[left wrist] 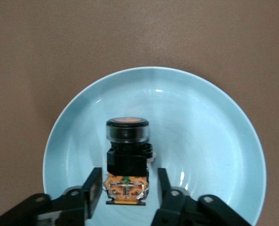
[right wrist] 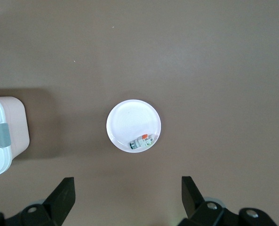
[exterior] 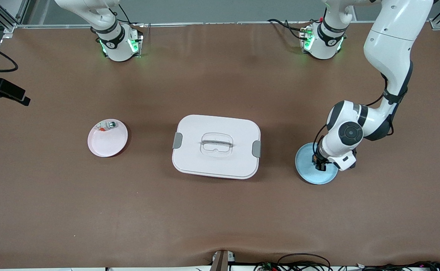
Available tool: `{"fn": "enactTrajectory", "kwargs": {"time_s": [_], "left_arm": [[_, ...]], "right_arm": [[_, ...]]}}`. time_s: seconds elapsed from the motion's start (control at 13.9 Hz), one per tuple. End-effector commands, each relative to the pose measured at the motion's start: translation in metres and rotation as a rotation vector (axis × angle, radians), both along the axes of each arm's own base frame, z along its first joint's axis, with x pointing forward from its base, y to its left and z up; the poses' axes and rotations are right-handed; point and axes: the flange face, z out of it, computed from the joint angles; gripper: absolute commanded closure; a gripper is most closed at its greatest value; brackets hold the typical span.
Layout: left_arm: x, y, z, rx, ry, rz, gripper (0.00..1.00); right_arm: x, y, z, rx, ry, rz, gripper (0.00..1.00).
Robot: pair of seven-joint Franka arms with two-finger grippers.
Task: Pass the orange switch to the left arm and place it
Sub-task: 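Lower the switch with the left gripper onto the light-blue plate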
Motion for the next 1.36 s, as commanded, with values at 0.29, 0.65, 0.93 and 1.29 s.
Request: {"fn": "enactTrajectory", "kwargs": {"time_s": [0.29, 0.65, 0.93, 1.29], "left_arm": [[0.01, 0.001, 0.016, 0.005, -0.041, 0.013, 0.0], [0.006, 0.004, 0.023, -0.017, -0.028, -0.075, 0.0], [-0.011, 0.022, 0.034, -0.146, 0.008, -0.396, 0.0], [-0.017, 0.036, 0.036, -0.182, -0.003, -0.99, 0.0]], "right_arm": [[-0.008, 0.012, 0.004, 0.007, -0.006, 0.023, 0.0], [-0.007, 0.014, 0.005, 0.011, -0.01, 0.029, 0.0], [-0.006, 0.022, 0.005, 0.01, -0.015, 0.041, 0.0], [-0.002, 0.01, 0.007, 0.009, -0.036, 0.021, 0.0]]}}
